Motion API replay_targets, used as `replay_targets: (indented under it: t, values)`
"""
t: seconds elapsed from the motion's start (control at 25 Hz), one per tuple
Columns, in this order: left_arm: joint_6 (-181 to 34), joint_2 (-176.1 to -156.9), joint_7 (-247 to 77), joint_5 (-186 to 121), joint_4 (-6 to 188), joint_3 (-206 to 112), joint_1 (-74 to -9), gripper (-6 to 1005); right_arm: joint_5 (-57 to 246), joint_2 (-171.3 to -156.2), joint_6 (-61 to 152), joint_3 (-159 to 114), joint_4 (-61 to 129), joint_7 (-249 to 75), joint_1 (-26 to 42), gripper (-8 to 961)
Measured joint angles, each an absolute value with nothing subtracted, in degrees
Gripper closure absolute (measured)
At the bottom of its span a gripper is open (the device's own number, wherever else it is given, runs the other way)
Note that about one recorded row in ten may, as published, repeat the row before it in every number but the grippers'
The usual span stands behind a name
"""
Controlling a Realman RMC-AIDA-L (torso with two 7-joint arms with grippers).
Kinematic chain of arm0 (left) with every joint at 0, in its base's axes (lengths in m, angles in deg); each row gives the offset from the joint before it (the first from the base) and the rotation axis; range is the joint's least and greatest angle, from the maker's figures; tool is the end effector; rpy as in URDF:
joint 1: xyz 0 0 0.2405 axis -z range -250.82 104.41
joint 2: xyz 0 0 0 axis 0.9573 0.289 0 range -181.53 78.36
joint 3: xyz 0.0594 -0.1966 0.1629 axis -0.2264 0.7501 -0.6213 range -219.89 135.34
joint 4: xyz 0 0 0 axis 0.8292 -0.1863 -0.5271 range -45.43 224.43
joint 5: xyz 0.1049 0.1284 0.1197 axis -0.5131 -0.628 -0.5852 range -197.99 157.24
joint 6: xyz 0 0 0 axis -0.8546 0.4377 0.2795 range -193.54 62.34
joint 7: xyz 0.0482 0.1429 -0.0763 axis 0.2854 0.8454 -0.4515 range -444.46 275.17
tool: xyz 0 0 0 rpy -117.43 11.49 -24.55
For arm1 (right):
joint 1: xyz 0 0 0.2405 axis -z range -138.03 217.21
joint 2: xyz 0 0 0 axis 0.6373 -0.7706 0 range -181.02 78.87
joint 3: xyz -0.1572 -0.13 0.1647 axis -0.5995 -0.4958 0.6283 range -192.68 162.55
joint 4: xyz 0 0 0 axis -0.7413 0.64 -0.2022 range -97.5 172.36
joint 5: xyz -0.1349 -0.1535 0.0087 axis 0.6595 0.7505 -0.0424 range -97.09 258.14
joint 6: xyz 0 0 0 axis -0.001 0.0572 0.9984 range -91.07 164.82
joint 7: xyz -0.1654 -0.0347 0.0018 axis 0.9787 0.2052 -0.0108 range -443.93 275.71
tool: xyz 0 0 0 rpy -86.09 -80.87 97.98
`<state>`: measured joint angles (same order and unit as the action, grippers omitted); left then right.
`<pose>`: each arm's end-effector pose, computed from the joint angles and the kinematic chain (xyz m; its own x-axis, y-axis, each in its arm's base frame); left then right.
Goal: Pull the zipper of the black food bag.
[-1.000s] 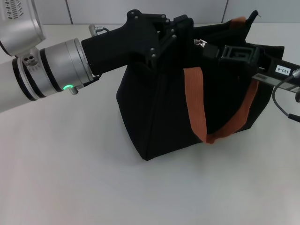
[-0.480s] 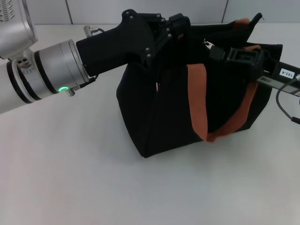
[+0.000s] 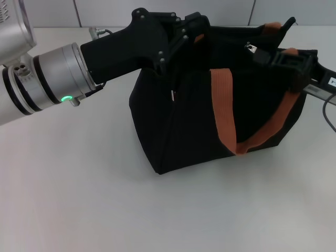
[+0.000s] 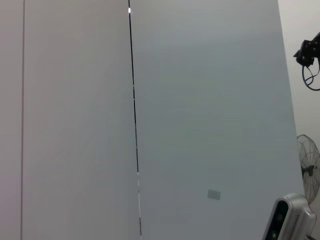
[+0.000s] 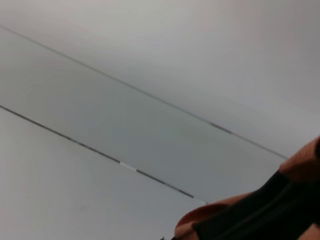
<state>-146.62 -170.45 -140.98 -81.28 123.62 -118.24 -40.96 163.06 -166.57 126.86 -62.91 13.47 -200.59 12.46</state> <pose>-0.1430 0.3577 -0.0385 0.6207 -0.1074 0.7767 0.1915 -0.9398 -0.2830 0.2464 0.3385 0.0014 -0.0263 -0.7519 -0.6587 -0.7706 -0.4045 0.4925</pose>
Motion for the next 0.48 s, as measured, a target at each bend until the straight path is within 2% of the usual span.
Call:
replay_targets:
  t: [0.48]
  values:
    - [-146.4, -170.41, -141.0, -81.2, 123.7, -117.9, -41.0, 879, 163.2, -165.86, 125.7, -59.3, 13.3, -200.4, 15.1, 955]
